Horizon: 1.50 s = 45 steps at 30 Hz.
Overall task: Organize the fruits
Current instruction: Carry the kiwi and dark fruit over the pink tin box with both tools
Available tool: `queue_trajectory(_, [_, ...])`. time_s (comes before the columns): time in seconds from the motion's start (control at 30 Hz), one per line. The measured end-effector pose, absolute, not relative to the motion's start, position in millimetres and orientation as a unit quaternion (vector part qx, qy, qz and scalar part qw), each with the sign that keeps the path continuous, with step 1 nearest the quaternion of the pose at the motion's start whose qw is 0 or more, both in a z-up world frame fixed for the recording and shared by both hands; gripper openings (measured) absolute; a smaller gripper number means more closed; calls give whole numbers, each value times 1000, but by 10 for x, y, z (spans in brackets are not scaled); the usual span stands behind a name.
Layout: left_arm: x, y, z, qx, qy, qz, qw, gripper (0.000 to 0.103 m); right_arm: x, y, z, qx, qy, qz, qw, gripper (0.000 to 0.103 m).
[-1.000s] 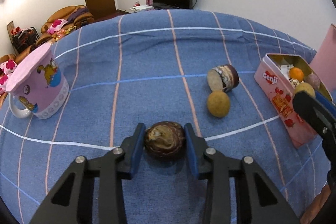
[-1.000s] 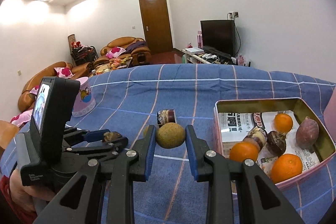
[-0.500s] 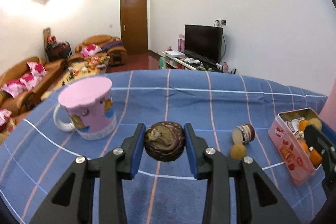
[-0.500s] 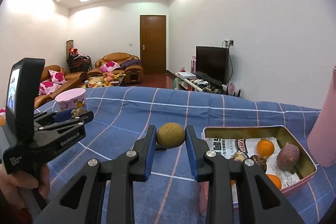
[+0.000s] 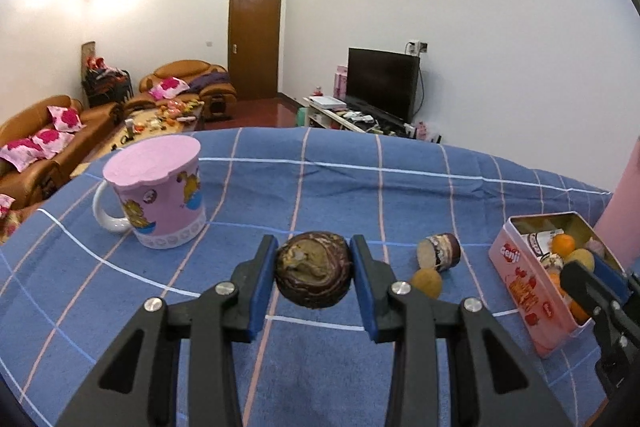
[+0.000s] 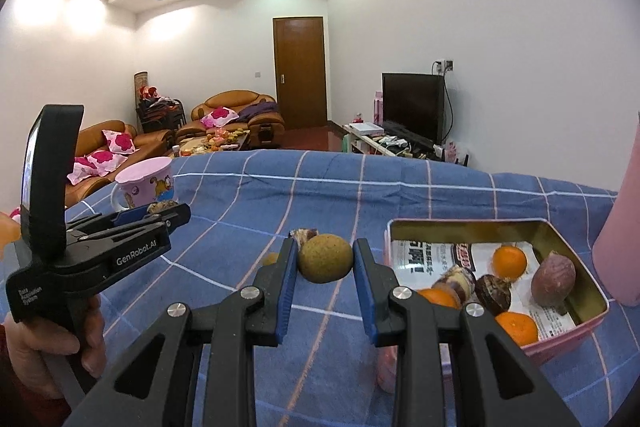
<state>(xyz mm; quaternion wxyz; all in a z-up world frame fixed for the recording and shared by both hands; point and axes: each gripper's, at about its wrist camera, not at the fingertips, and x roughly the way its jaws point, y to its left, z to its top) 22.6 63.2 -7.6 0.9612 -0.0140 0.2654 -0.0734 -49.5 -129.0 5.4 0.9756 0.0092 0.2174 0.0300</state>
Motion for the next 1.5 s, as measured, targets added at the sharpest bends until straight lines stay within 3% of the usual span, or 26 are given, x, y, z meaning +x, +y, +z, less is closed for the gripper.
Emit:
queue_trajectory(0.7, [-16, 88, -49, -5, 261, -89, 961, 39, -678, -1929, 77, 19, 214, -11, 977, 30])
queue_trajectory(1.5, [-62, -1186, 0, 44, 257, -175, 950, 39, -681, -3093, 167, 44, 197, -116, 972, 30])
